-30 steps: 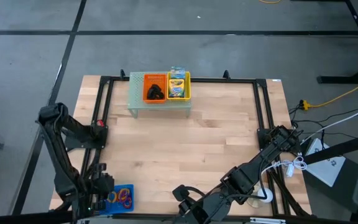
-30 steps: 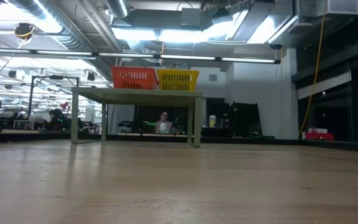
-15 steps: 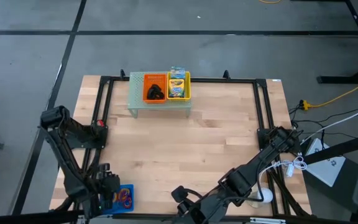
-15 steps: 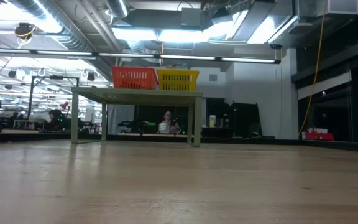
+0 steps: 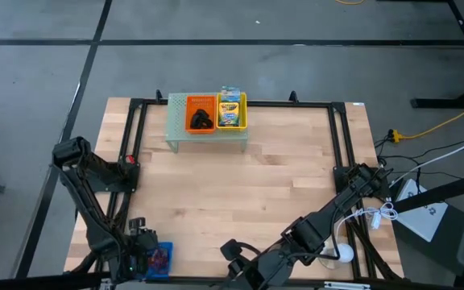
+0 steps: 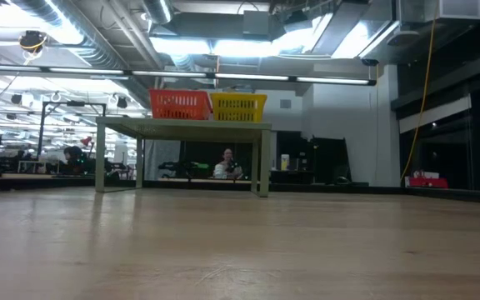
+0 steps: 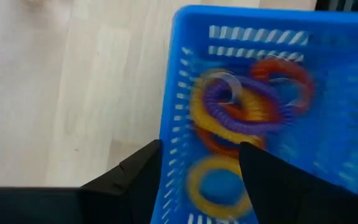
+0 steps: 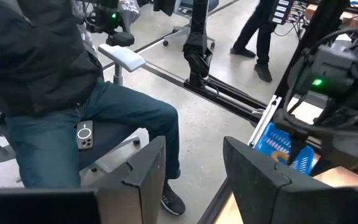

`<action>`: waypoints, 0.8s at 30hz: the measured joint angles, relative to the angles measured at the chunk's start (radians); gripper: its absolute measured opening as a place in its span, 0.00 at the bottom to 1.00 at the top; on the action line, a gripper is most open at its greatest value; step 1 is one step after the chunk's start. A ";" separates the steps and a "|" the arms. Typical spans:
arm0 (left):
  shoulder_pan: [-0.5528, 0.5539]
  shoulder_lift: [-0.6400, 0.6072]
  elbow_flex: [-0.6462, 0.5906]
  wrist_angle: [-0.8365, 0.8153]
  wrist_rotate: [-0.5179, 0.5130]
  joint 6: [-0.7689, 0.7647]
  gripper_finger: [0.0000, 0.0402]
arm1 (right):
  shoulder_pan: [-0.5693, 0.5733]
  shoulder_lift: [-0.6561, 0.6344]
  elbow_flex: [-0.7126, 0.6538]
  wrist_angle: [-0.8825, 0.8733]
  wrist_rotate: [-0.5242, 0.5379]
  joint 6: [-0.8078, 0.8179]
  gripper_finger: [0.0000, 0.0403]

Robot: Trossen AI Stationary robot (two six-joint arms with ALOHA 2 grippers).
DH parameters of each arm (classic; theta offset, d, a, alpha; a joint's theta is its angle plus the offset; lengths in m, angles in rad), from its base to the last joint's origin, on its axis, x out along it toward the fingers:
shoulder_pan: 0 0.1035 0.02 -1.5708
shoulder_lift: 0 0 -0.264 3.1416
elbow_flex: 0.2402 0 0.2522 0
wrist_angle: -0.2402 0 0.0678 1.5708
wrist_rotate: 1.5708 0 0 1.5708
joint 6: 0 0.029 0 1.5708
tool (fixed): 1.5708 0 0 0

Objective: Pick & Place Office Desk Supplies
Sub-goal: Put the blue bin on the shelf

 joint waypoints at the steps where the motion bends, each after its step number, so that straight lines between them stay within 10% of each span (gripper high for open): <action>1: 0.000 0.000 -0.011 0.013 0.004 0.003 0.52 | 0.000 0.000 0.000 0.000 0.000 -0.002 0.40; 24: 0.010 -0.008 0.063 -0.172 0.018 0.194 0.53 | -0.013 0.000 0.000 0.015 0.000 -0.001 0.40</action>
